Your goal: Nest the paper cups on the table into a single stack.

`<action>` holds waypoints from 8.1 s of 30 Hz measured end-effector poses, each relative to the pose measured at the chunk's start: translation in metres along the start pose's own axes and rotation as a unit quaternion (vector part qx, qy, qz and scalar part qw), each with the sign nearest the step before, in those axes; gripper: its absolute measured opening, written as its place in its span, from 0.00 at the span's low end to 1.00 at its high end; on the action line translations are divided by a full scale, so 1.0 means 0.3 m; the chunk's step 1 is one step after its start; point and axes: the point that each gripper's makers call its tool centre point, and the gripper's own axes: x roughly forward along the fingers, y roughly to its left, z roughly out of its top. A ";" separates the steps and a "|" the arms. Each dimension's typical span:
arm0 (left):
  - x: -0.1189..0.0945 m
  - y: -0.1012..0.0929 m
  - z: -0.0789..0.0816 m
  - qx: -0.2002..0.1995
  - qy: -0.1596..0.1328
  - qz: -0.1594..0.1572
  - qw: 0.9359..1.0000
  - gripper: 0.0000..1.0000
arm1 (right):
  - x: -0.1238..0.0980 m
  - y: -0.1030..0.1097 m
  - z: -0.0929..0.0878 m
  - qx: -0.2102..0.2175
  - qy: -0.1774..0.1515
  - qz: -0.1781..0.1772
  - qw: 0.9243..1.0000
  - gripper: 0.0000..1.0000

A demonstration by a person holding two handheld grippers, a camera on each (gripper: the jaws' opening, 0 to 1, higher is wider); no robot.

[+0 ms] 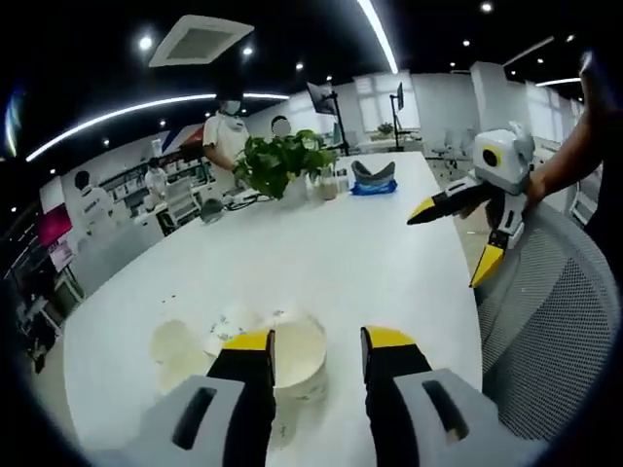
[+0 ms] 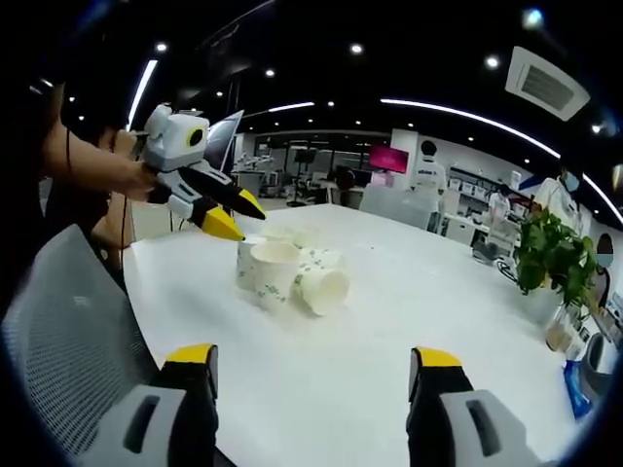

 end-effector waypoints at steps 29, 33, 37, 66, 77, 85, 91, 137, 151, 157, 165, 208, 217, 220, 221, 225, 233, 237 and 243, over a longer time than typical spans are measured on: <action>0.113 0.034 -0.150 -0.012 0.104 -0.059 0.993 0.00 | -0.005 -0.019 -0.006 -0.007 0.006 -0.016 1.000 0.78; 0.118 0.036 -0.150 -0.021 0.103 -0.057 0.993 0.00 | -0.005 -0.021 -0.006 -0.006 0.005 -0.017 1.000 0.78; 0.110 0.034 -0.148 -0.026 0.104 -0.062 0.992 0.00 | -0.006 -0.022 -0.004 -0.006 0.004 -0.018 1.000 0.78; -0.006 -0.204 -0.130 0.001 0.106 -0.085 0.991 0.00 | -0.005 -0.018 -0.007 -0.012 0.007 -0.015 1.000 0.77; -0.010 -0.290 -0.134 0.002 0.109 -0.098 0.989 0.00 | -0.004 -0.013 -0.008 -0.012 0.009 -0.013 1.000 0.77; -0.019 -0.283 -0.118 -0.013 0.099 -0.095 0.990 0.00 | -0.003 -0.008 -0.006 -0.011 0.009 -0.010 1.000 0.77; -0.024 -0.271 -0.107 -0.019 0.082 -0.089 0.992 0.07 | -0.002 -0.004 -0.007 -0.008 0.009 -0.006 1.000 0.77; -0.291 -0.054 -0.182 -0.139 -0.010 0.085 0.987 0.46 | 0.126 -0.036 0.043 0.046 -0.003 0.066 0.997 0.60; -0.355 -0.100 -0.224 -0.146 -0.004 0.103 0.984 0.54 | 0.266 -0.025 0.033 0.044 0.017 0.101 0.994 0.50; -0.385 -0.125 -0.239 -0.156 -0.003 0.110 0.982 0.56 | 0.330 -0.036 0.062 0.060 0.006 0.105 0.993 0.43; -0.390 -0.118 -0.237 -0.172 -0.024 0.132 0.976 0.61 | 0.397 -0.035 0.100 0.062 -0.012 0.114 0.991 0.36; -0.389 -0.092 -0.291 -0.146 -0.007 0.155 0.977 0.67 | 0.541 -0.064 0.134 0.289 -0.026 0.142 0.947 0.00; -0.394 -0.090 -0.297 -0.140 -0.005 0.156 0.978 0.67 | 0.475 -0.057 0.161 0.255 -0.028 0.158 0.954 0.00; -0.393 -0.093 -0.296 -0.138 -0.004 0.154 0.978 0.67 | 0.449 -0.045 0.180 0.235 -0.026 0.167 0.957 0.00; -0.393 -0.093 -0.296 -0.137 -0.004 0.154 0.978 0.67 | 0.445 -0.042 0.183 0.233 -0.026 0.168 0.958 0.00; -0.395 -0.093 -0.292 -0.135 -0.006 0.155 0.979 0.67 | 0.379 0.006 0.252 0.193 -0.031 0.190 0.962 0.00; -0.391 -0.099 -0.294 -0.130 -0.001 0.151 0.980 0.67 | 0.274 0.079 0.335 0.113 -0.019 0.231 0.966 0.00; -0.391 -0.098 -0.293 -0.129 -0.001 0.152 0.980 0.67 | 0.219 0.102 0.368 0.077 -0.010 0.248 0.966 0.00; -0.392 -0.095 -0.292 -0.125 -0.001 0.156 0.980 0.66 | 0.147 0.167 0.386 0.027 0.007 0.281 0.959 0.00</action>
